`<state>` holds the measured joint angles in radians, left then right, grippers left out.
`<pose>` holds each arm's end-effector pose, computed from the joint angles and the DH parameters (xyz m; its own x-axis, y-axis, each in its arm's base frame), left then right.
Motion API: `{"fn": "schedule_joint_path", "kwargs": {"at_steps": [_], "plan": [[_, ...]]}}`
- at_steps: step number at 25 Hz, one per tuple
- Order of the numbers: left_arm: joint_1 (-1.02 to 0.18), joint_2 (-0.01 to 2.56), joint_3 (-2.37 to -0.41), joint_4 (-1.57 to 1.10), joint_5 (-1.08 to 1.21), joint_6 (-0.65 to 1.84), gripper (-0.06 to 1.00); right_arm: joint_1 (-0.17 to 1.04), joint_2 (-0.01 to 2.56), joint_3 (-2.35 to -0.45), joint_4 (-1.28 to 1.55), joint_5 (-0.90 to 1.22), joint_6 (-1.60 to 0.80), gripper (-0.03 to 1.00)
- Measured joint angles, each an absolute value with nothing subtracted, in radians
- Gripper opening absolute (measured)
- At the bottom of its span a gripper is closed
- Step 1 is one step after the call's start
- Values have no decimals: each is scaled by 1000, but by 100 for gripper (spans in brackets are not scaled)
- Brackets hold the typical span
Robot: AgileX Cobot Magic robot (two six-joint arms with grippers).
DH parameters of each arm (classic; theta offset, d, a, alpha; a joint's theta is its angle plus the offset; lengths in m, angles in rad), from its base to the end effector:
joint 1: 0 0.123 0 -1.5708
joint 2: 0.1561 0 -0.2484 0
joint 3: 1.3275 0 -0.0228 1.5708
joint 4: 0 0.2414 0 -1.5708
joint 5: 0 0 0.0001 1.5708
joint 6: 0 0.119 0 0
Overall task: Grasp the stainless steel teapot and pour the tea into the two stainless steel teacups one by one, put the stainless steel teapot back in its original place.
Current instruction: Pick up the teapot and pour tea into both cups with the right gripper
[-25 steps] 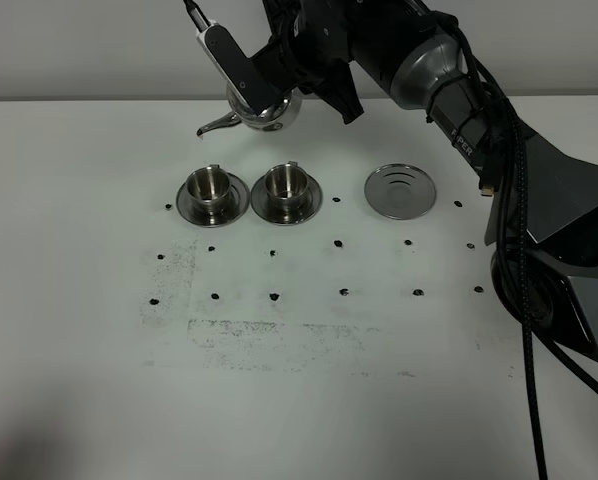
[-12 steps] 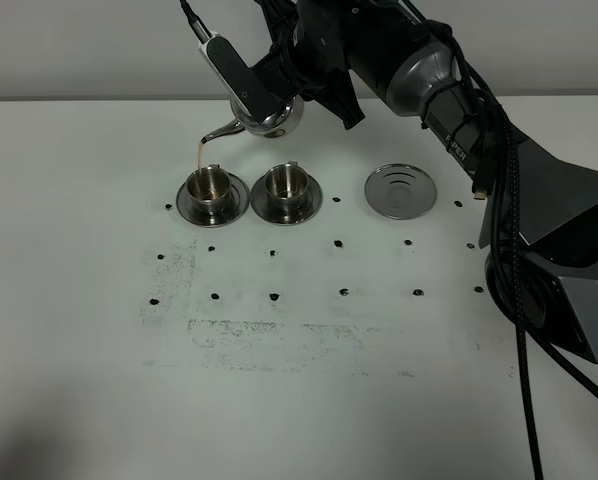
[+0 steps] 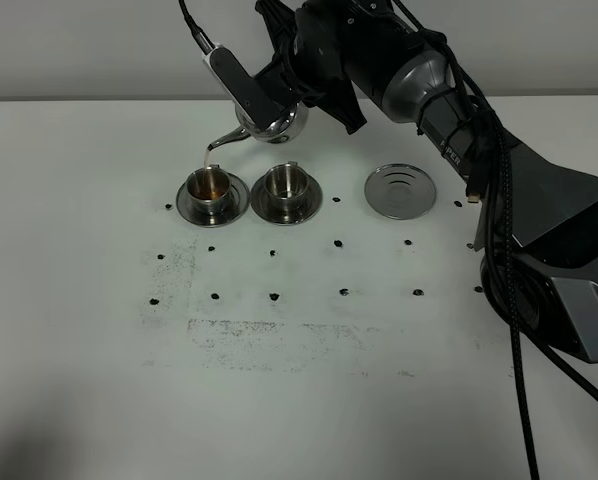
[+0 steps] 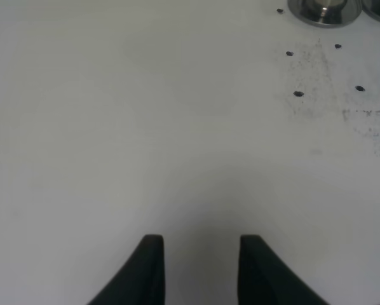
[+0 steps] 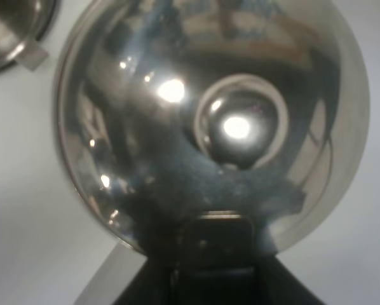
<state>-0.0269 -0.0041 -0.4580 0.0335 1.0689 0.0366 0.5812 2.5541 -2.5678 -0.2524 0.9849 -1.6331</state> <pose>0.0517 0.0021 0.2470 -0.4954 0.0660 -0.8662 0.0276 0.9978 0.0603 0.4637 0.2750 0.1849 0.5452 -0.7879 0.2864 -0.5391 -0.5911 -0.6000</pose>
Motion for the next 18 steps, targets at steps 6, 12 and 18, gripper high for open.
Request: {"fn": "schedule_joint_path", "kwargs": {"at_steps": [6, 12, 18], "plan": [[-27, -4, -458, 33, 1069, 37, 28, 588, 2564, -2568, -276, 984, -1633, 22], [-27, -4, -458, 33, 1070, 37, 28, 603, 2576, -2568, -291, 983, -1632, 22], [-27, -4, -458, 33, 1070, 37, 28, 609, 2576, -2568, -314, 975, -1632, 22]]}}
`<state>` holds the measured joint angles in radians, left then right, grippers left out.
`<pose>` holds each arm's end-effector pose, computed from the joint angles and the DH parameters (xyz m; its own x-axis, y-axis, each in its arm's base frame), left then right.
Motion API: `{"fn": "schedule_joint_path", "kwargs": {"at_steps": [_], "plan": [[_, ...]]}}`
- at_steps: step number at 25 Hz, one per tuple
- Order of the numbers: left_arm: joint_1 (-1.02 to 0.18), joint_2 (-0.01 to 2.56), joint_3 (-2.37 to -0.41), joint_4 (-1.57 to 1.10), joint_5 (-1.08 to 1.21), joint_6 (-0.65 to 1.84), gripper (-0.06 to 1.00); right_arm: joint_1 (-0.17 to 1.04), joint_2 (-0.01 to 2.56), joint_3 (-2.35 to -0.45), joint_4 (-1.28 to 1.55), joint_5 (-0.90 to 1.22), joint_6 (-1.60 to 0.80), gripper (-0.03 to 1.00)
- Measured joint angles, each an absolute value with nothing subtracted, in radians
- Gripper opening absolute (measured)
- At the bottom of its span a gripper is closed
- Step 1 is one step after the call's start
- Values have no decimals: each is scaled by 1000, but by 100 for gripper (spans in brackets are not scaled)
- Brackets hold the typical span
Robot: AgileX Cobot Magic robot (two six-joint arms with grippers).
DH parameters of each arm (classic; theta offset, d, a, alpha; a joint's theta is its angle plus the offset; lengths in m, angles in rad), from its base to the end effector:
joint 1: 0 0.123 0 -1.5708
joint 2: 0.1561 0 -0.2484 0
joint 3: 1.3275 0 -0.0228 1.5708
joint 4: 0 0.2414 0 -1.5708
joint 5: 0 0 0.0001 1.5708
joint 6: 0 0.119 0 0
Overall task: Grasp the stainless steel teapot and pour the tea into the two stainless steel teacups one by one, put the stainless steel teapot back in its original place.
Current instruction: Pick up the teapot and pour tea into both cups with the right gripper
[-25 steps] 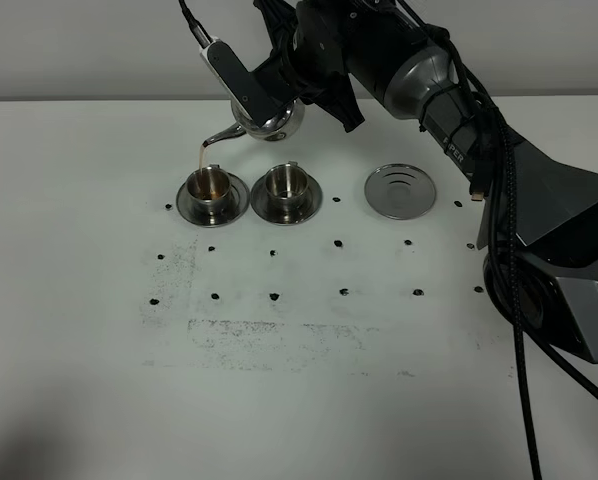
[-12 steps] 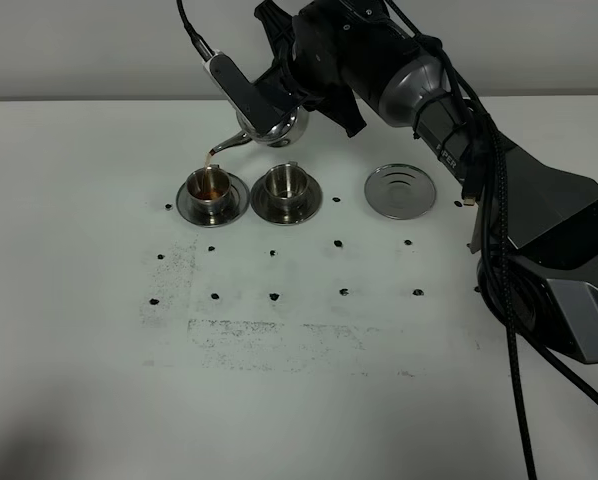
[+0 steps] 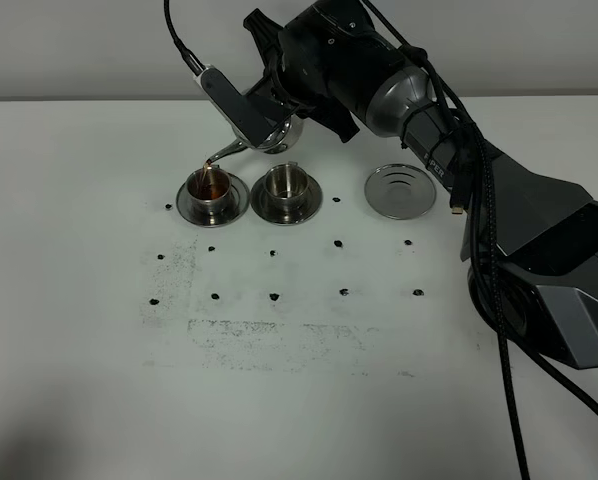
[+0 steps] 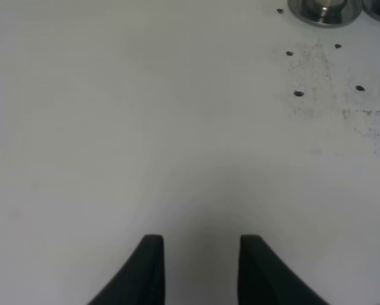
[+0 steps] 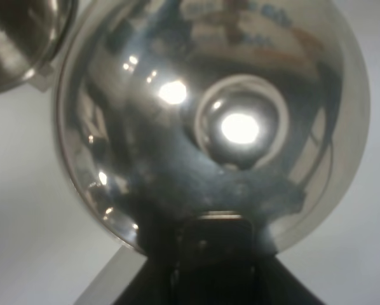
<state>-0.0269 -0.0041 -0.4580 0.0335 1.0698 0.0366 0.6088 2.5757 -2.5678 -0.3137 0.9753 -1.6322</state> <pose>0.0517 0.0021 0.2469 -0.4962 0.0660 -0.8657 0.0276 0.9978 0.0603 0.4608 0.2842 0.1756 0.5563 -0.7566 0.3437 -0.5102 -0.6374 -0.5774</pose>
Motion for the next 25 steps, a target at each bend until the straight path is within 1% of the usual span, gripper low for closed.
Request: {"fn": "schedule_joint_path", "kwargs": {"at_steps": [25], "plan": [[-27, -4, -458, 33, 1070, 37, 28, 624, 2576, -2568, -379, 937, -1693, 22]]}}
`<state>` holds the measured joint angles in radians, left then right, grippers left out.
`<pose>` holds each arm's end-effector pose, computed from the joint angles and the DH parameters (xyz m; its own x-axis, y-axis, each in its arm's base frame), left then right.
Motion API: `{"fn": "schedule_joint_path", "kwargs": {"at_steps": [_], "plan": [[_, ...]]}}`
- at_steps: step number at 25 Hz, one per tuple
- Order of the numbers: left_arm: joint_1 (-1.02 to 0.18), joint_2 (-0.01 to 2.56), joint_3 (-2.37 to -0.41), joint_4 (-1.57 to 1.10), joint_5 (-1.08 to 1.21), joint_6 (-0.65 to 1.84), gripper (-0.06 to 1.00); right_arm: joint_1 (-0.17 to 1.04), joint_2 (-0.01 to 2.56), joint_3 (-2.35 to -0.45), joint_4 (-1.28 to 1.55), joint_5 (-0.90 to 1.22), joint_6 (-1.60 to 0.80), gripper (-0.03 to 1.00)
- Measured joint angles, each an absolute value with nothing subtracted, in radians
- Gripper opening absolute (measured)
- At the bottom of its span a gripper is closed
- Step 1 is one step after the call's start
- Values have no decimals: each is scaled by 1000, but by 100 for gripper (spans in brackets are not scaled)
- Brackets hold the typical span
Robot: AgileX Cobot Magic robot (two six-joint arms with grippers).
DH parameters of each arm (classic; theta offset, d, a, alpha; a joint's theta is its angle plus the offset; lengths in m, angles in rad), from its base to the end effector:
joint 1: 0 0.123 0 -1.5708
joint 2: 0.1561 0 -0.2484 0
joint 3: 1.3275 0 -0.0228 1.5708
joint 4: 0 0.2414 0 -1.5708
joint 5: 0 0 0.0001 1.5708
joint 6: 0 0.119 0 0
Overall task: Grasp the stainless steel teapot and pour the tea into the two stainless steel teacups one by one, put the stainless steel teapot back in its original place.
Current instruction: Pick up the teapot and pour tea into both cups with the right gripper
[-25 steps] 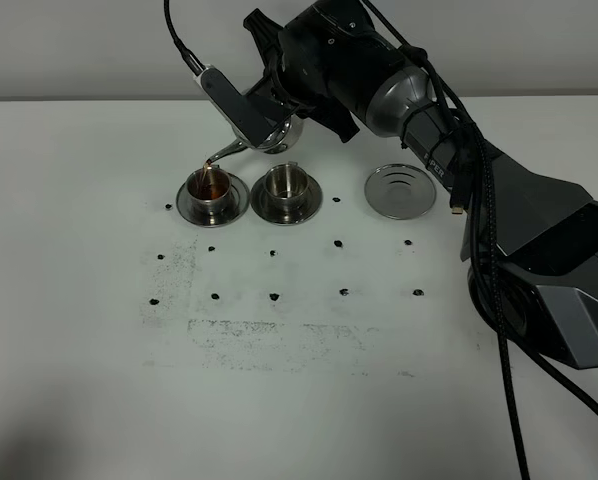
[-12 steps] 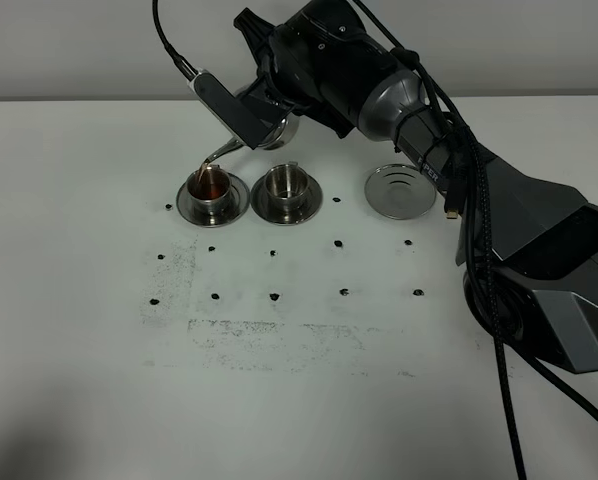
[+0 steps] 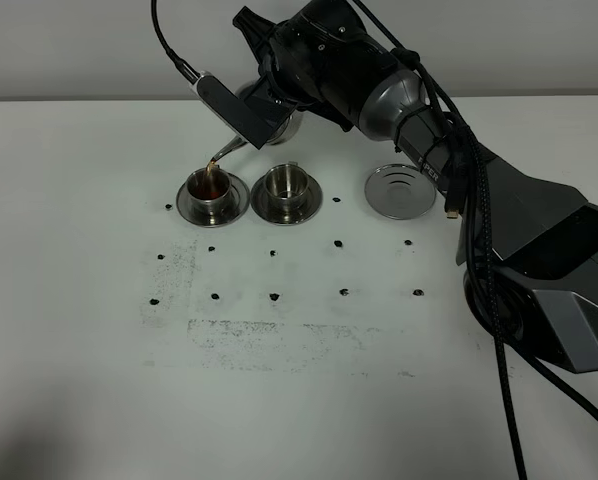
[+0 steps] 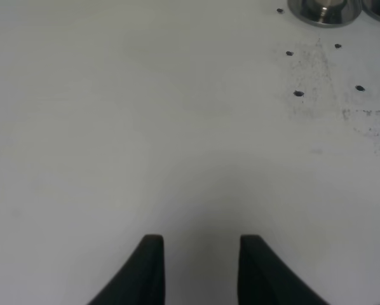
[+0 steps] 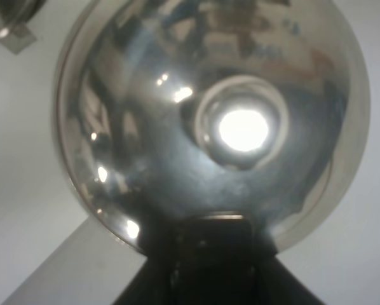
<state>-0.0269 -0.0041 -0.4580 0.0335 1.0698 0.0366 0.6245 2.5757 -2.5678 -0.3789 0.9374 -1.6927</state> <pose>0.0517 0.0021 0.2469 -0.4962 0.0660 -0.8657 0.0276 0.9978 0.0603 0.4620 0.2892 0.1805 0.5750 -0.6895 0.4404 -0.4217 -0.7111 -0.5626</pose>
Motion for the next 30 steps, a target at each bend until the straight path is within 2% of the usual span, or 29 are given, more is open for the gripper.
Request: {"fn": "schedule_joint_path", "kwargs": {"at_steps": [30], "plan": [[-27, -4, -458, 33, 1070, 37, 28, 626, 2576, -2568, -398, 923, -1703, 22]]}}
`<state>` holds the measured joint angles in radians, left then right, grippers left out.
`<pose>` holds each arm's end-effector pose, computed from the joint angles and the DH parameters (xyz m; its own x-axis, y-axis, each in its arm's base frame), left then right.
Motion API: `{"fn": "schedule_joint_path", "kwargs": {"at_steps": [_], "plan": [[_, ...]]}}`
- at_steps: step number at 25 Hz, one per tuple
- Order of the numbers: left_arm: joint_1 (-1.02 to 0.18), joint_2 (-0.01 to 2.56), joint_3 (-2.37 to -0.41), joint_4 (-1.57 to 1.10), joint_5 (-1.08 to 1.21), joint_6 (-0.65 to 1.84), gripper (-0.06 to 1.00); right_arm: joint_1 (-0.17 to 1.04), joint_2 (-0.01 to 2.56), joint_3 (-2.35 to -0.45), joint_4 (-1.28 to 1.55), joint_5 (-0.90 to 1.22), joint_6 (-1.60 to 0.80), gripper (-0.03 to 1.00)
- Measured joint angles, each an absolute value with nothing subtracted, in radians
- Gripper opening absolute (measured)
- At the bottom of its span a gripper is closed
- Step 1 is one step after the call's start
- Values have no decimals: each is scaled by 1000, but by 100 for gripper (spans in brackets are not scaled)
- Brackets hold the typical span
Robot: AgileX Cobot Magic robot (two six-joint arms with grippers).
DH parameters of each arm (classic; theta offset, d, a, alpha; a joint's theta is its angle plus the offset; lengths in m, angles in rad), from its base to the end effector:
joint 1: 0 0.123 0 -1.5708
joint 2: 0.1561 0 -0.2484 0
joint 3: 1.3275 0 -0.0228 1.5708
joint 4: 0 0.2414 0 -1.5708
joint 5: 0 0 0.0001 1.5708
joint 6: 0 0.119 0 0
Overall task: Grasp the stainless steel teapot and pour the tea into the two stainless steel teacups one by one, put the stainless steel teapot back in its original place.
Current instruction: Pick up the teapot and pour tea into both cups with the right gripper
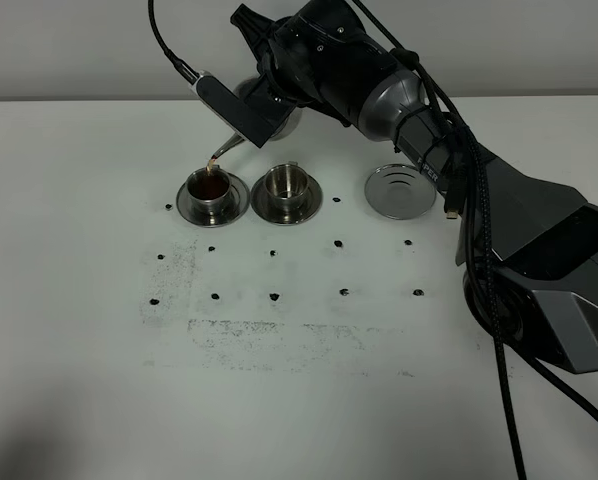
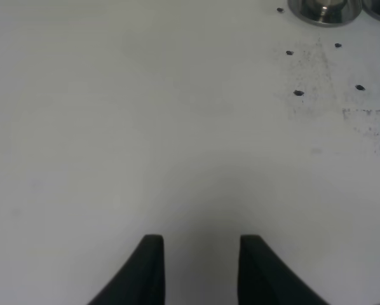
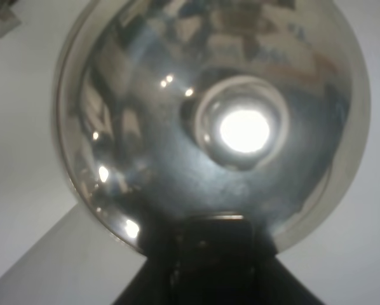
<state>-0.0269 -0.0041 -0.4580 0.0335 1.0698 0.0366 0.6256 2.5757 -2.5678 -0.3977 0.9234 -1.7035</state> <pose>0.0517 0.0021 0.2469 -0.4962 0.0660 -0.8657 0.0276 0.9978 0.0603 0.4634 0.2894 0.1822 0.5729 -0.6753 0.4644 -0.3998 -0.7249 -0.5610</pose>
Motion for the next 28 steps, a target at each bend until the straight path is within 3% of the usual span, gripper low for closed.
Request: {"fn": "schedule_joint_path", "kwargs": {"at_steps": [21, 28], "plan": [[-27, -4, -458, 33, 1070, 37, 28, 583, 2570, -2568, -234, 1024, -1568, 22], [-27, -4, -458, 33, 1071, 37, 28, 593, 2441, -2519, -186, 1097, -1510, 22]]}}
